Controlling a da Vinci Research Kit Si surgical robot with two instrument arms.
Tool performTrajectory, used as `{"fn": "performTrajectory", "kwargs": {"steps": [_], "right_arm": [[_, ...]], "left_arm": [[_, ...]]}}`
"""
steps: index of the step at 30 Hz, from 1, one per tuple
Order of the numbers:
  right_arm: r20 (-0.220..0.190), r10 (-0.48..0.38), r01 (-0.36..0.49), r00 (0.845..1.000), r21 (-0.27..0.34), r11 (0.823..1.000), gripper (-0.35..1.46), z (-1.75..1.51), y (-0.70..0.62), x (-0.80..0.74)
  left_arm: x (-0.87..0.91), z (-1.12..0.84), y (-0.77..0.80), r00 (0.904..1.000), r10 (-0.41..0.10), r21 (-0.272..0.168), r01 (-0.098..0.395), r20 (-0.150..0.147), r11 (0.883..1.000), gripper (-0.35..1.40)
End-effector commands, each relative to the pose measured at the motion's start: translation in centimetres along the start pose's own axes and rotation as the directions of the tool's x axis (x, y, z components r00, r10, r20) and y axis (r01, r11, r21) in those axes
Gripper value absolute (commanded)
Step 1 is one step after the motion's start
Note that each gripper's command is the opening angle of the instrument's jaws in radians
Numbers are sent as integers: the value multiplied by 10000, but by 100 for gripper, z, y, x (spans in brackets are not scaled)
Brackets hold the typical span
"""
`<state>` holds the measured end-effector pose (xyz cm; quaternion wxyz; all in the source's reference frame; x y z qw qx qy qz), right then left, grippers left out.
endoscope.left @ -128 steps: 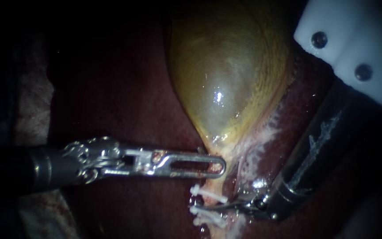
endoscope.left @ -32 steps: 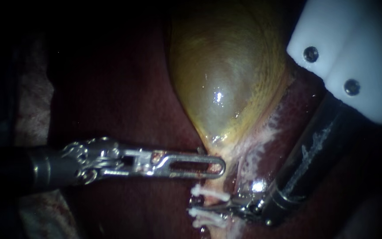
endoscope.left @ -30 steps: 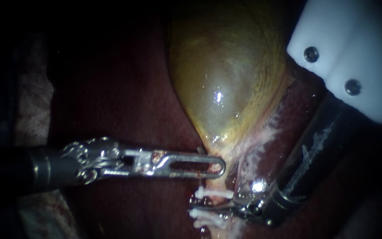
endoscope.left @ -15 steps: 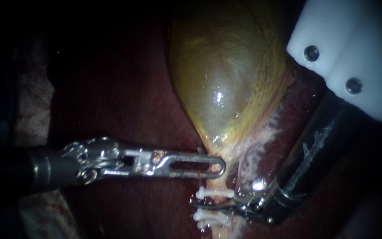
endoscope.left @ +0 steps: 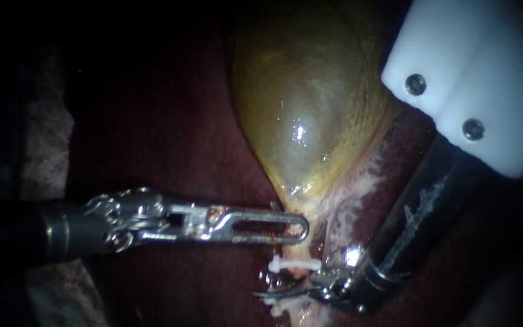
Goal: Go to the cutting position left tube
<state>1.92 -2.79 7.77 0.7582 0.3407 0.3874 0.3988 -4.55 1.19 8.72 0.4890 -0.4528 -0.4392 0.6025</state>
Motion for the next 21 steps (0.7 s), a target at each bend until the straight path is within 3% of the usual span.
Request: {"fn": "performTrajectory", "kwargs": {"steps": [1, 14, 21], "right_arm": [[0, -3, 3, 10000, -10, 10000, 136, 0, 0, 0], [41, -119, 118, 9999, 97, 9999, 136, 1, -7, 0], [119, -113, 109, 9999, 370, 9993, 133, 9, -21, 0]], "left_arm": [[0, 0, 0, 10000, -1, 2, 1, 1, 10000, -35], [0, 0, 0, 10000, -2, 1, 2, 3, 10000, -35], [1, 0, -1, 10000, -4, -6, 4, 9, 10000, -35]]}}
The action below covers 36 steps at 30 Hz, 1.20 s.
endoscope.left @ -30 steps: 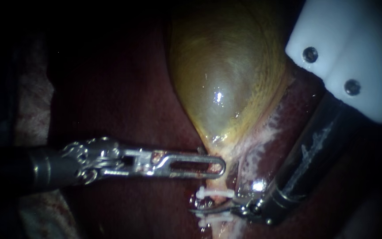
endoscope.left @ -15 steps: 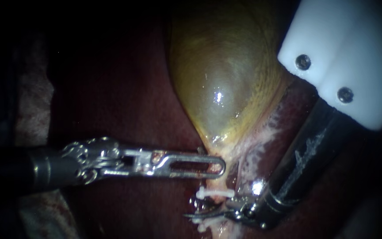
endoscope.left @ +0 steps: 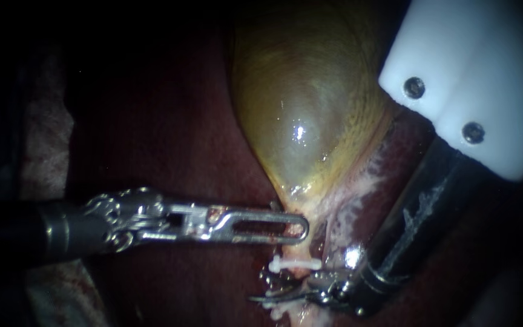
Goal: Go to the cutting position left tube
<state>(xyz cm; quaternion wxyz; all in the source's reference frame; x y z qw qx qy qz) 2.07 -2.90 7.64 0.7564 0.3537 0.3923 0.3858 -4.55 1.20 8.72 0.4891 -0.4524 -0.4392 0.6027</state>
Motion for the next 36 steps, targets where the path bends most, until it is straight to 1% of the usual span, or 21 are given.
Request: {"fn": "performTrajectory", "kwargs": {"steps": [1, 8, 13, 25, 36], "right_arm": [[22, 5, -5, 10000, 49, 10000, 133, 2, -2, 0], [26, -13, 13, 10000, 188, 9998, 133, 7, -8, 0], [66, -20, 18, 10000, 223, 9998, 133, 9, -10, 0], [73, -85, 83, 9999, 232, 9997, 131, 9, -11, -1], [74, -86, 84, 9999, 234, 9997, 131, 8, -11, -1]], "left_arm": [[0, 0, 0, 10000, 0, -14, 0, 4, 10000, -35], [2, -1, -2, 10000, 3, -25, -3, 15, 10000, -35], [4, -1, -4, 10000, 6, -56, -5, 45, 10000, -35], [7, -4, -10, 10000, 16, 55, -15, -54, 10000, -35], [7, -4, -12, 10000, 27, 56, -27, -55, 10000, -35]]}}
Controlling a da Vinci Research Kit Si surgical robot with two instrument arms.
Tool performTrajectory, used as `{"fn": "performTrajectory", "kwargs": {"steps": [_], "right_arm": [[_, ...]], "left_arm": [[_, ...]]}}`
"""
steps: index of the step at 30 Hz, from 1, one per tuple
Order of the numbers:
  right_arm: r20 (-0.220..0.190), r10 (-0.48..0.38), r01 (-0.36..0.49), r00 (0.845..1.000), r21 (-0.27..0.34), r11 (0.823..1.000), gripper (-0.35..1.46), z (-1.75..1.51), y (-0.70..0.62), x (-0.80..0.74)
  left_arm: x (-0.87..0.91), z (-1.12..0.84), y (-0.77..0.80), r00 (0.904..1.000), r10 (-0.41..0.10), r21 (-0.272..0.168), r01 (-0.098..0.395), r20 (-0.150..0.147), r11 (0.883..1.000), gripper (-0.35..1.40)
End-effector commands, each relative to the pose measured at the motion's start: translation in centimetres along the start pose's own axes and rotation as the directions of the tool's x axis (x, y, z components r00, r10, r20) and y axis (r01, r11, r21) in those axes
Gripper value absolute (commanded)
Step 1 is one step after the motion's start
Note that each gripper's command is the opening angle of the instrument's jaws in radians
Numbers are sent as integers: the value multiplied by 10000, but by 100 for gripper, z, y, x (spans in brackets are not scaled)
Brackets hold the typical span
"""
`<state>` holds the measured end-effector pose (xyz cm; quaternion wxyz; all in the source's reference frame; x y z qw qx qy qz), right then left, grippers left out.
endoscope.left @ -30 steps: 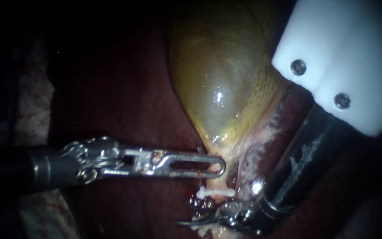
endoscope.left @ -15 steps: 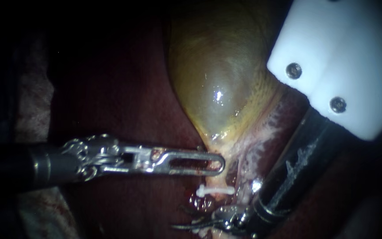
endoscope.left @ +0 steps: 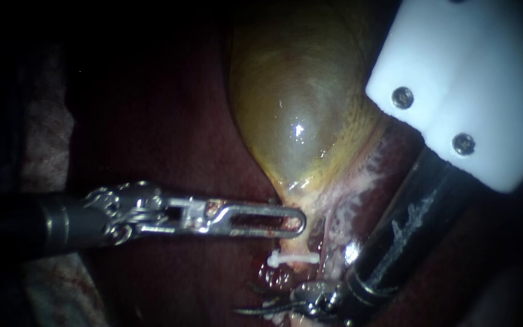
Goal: Go to the cutting position left tube
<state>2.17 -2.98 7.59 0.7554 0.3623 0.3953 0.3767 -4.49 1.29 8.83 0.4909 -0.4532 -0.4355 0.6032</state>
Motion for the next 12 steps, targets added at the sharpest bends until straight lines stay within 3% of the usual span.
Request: {"fn": "performTrajectory", "kwargs": {"steps": [1, 12], "right_arm": [[-1, -1, 1, 10000, 2, 10000, 131, 0, 0, 0], [9, -120, 120, 9999, -1, 9999, 131, 0, 0, 0]], "left_arm": [[0, 0, 0, 10000, 4, -1, -4, 2, 10000, -35], [0, 0, 0, 10000, 4, 1, -4, 0, 10000, -35]]}}
